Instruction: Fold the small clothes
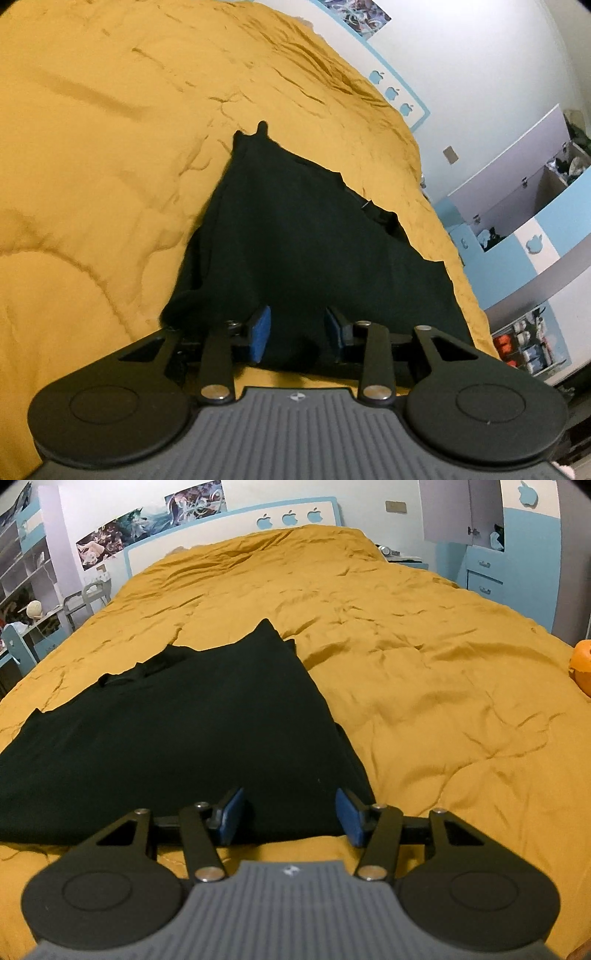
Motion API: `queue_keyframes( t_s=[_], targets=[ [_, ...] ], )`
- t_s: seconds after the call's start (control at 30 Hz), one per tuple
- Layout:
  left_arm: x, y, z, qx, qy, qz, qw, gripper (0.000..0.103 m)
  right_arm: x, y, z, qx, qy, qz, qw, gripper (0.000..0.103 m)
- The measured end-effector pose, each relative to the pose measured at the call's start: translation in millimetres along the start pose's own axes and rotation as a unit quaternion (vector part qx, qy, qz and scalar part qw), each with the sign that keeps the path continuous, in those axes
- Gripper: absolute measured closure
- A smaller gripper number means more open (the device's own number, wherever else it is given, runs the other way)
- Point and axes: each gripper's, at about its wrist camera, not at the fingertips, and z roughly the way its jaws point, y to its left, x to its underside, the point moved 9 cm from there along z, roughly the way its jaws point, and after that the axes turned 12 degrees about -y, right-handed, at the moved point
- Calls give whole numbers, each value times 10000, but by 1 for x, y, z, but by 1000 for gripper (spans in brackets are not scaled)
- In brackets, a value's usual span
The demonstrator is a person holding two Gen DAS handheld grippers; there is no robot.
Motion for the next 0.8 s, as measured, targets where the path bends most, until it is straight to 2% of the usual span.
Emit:
queue_keyframes(
  t_s=[0.1, 0.2, 0.37, 0.47, 0.67, 0.8],
  targets=[
    [-8, -14, -1, -61, -46, 158, 9998, 45, -15, 9, -3, 32, -34, 102, 9999, 50],
    [-10, -24, 3, -122, 103, 233, 9996, 45, -41, 45, 0, -230, -119, 217, 9994, 50],
    [-8, -38, 17, -145, 247, 443, 9986, 44, -78, 152, 37, -1309, -147, 324, 9908, 51],
    [0, -32, 25, -369, 407, 559, 9969, 43, -89, 210, 79, -1658, -89, 385, 9854, 52],
    [9, -27, 34, -494, 497, 976, 9928, 43, -89, 280, 173, -1512, -65, -105, 9884, 47],
    [10, -30, 36, -524, 520, 1041, 9918, 36, -82, 291, 227, -1041, 108, -278, 9941, 45]
  ],
)
